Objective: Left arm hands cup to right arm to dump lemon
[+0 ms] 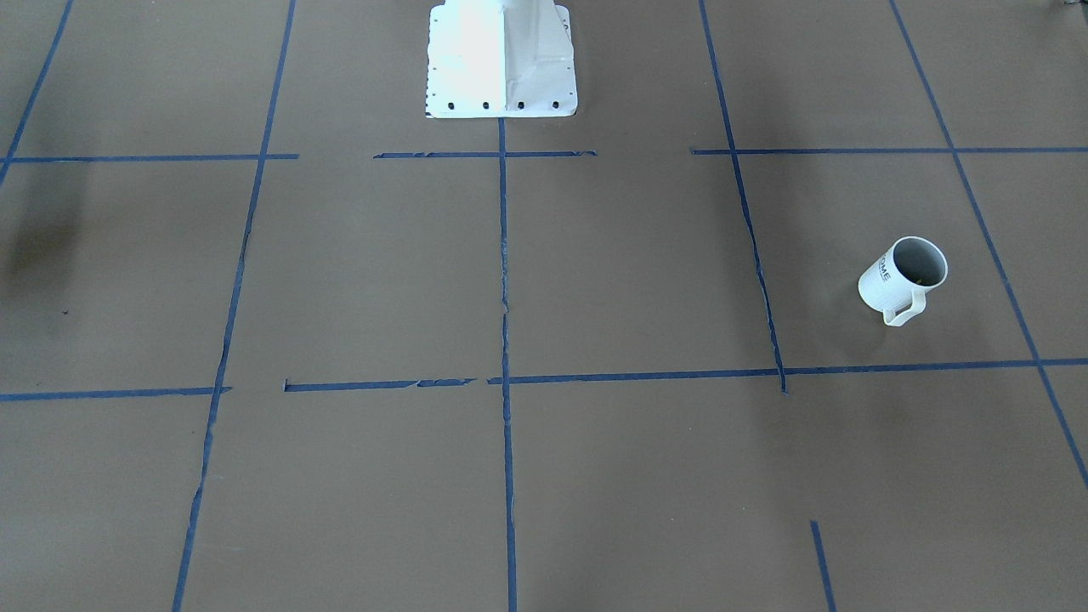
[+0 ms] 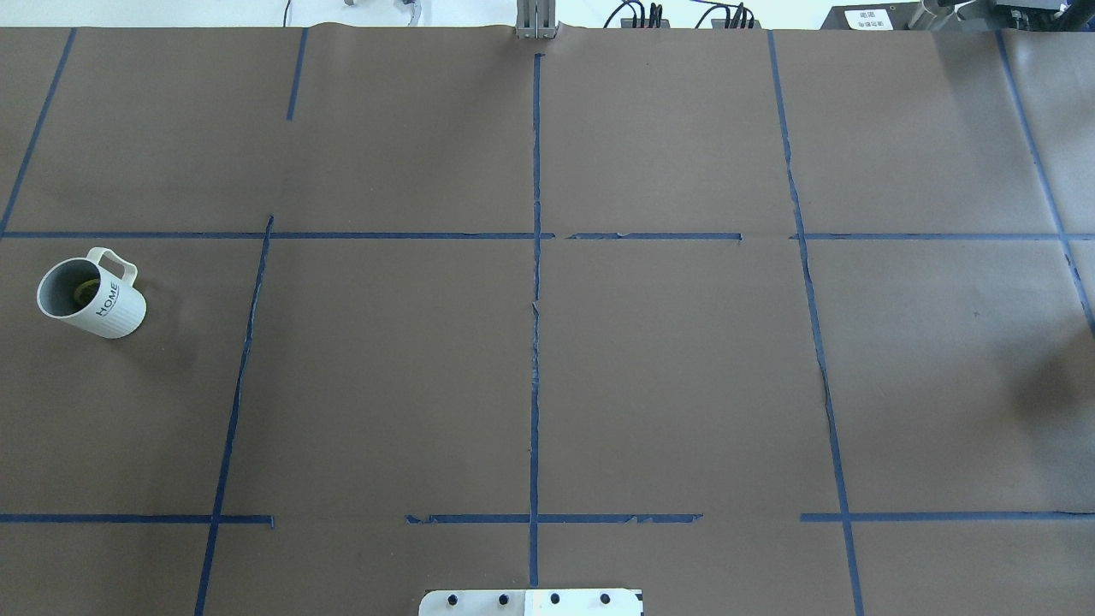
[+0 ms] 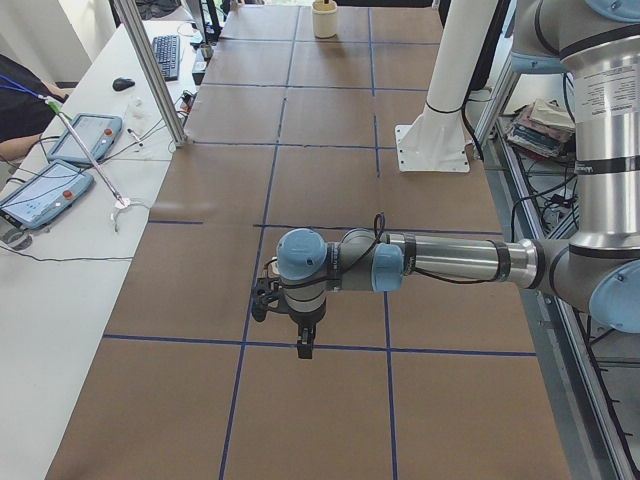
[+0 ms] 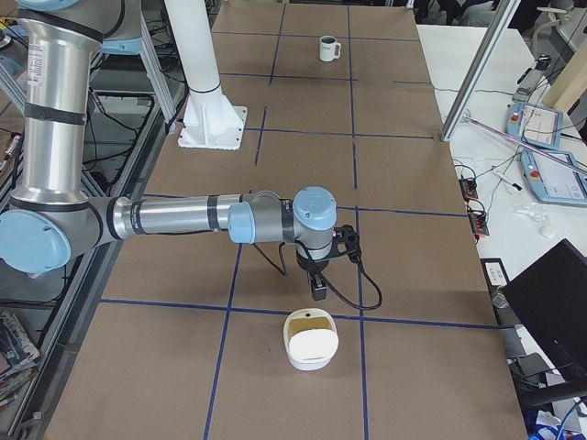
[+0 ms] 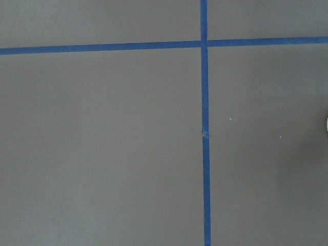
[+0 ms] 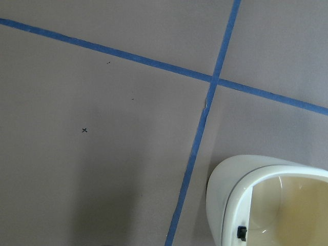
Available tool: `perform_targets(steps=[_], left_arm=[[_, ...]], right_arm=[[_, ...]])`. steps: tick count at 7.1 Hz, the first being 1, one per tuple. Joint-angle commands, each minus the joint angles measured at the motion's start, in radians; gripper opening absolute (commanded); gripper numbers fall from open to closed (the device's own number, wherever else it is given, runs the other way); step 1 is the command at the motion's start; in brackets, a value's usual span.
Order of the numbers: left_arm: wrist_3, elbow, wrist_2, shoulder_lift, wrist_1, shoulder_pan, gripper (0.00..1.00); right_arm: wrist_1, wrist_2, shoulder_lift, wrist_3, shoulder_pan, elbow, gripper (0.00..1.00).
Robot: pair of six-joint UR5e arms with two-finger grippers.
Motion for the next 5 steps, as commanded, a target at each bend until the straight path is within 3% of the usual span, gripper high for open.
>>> perform_targets(steps=[1, 5], left_arm=[[0.003, -0.009, -0.005, -0.003, -0.002, 0.003, 1.0], [-0.003, -0.075, 0.004, -0.043, -0.026, 0.012, 1.0]], right_arm=[[0.005, -0.002, 0.0, 0.0, 0.0, 0.001, 1.0], [0.028, -0.002, 0.003, 0.0, -0.002, 0.002, 1.0]])
